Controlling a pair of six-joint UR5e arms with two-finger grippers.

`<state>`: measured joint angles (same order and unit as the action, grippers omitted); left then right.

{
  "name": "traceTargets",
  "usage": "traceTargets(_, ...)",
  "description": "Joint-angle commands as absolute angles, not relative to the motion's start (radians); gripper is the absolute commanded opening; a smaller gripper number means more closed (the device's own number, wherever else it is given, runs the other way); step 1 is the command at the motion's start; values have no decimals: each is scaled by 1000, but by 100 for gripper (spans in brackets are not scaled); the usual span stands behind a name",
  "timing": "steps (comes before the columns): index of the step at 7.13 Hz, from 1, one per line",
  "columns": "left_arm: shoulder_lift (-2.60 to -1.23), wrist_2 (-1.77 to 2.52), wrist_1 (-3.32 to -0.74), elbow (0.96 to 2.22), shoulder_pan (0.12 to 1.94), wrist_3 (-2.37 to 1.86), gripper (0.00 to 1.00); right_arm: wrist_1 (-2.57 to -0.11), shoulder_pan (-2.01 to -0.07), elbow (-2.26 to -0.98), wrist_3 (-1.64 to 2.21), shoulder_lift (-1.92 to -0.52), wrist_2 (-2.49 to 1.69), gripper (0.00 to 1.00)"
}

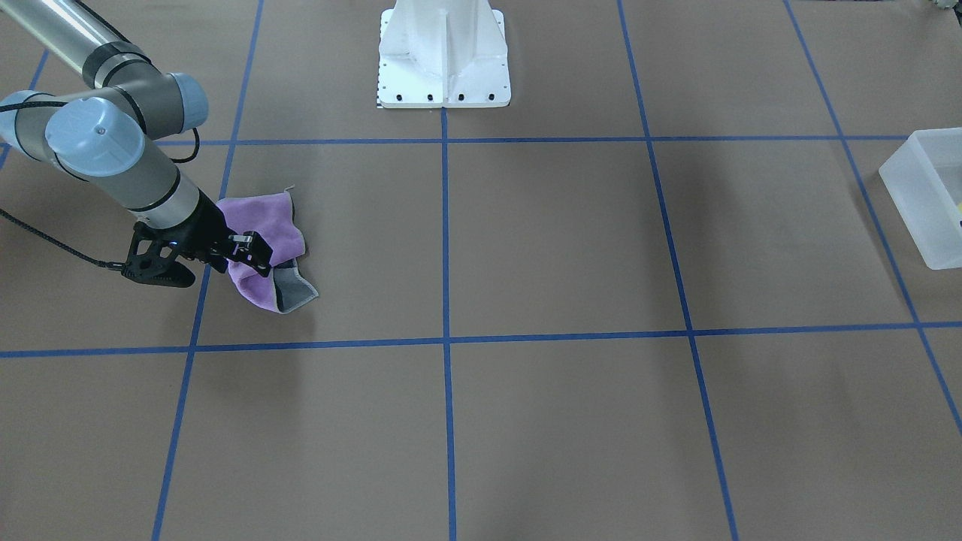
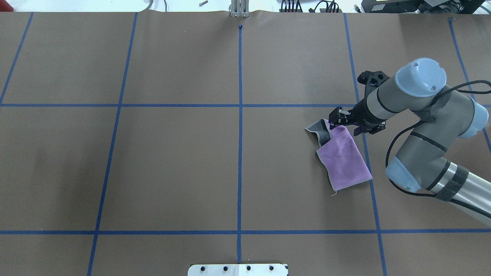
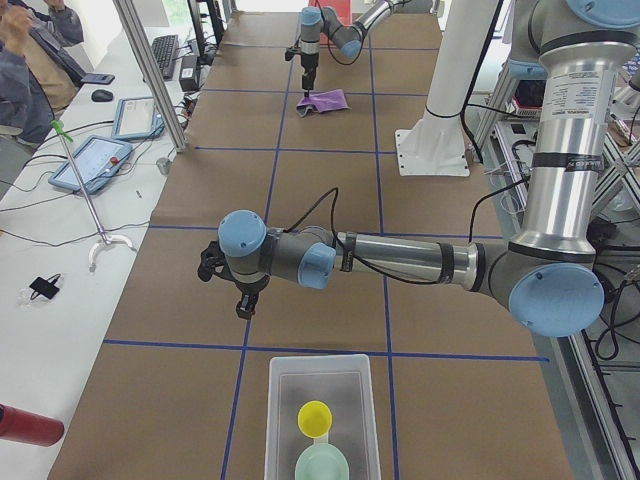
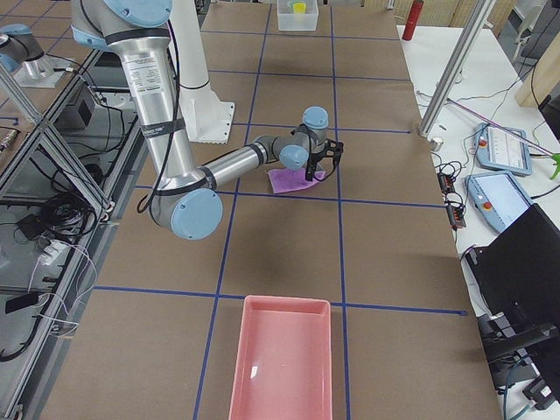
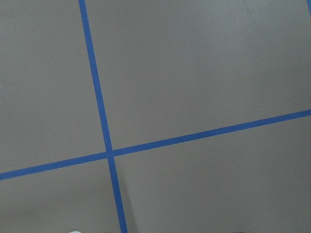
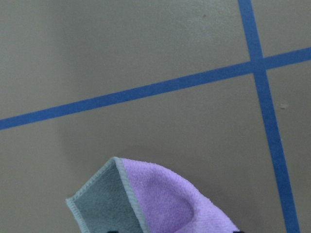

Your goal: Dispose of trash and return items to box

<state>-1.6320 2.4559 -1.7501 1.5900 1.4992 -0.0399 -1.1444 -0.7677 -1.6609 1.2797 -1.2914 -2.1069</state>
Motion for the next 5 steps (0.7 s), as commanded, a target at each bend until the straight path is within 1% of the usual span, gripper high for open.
traceTargets(1,-1629,2456,-1750,1594,1500,-40,86,-1143,-756,-1635,1296,-1292,-2092,79)
traceTargets(2,-1631,2456,-1750,1594,1500,-40,86,-1144,-753,-1634,1319,-1292,-2092,58)
traceTargets(3,-1631,2456,-1750,1592,1500,-40,86,-1144,-753,-1634,1351,-1290,-2094,1)
traceTargets(5,-1632,2454,-1749,1594,1497,-46,86,-1146,-761,-1637,1329,-1293,-2114,0)
